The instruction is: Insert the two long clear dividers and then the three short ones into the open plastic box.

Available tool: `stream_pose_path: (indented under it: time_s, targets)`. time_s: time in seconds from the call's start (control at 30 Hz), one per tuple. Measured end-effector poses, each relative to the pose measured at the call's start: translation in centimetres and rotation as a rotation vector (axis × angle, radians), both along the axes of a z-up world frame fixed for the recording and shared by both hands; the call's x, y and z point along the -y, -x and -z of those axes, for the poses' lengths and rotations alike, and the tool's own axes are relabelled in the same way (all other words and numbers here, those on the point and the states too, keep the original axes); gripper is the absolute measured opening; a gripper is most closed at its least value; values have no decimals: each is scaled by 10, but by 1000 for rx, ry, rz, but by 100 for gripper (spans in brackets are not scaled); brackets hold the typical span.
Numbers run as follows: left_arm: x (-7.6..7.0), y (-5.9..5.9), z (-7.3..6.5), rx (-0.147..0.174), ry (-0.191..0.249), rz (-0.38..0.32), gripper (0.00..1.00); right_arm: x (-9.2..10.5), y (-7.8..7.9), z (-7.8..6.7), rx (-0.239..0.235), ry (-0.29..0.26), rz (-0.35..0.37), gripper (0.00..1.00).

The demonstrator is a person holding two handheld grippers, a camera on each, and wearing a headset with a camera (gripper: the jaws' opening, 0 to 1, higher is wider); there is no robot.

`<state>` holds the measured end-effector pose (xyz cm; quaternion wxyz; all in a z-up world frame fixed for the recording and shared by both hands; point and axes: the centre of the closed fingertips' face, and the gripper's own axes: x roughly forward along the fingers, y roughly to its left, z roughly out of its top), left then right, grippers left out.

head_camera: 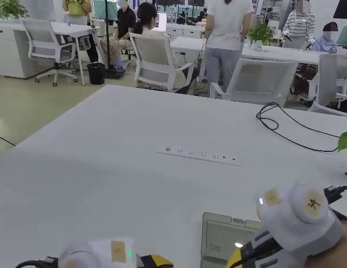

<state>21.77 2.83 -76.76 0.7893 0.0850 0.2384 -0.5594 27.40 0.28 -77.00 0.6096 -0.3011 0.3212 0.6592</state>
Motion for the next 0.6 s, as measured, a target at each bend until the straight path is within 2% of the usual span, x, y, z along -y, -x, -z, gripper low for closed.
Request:
stream_pose_path:
  time_s: [0.23,0.6]
  targets:
    - [1,-1,0,-2,4,1,99,-4,0,12,-14,3,6,3]
    - [1,0,0,-7,6,1,98,-6,-1,21,-29,7,16,3]
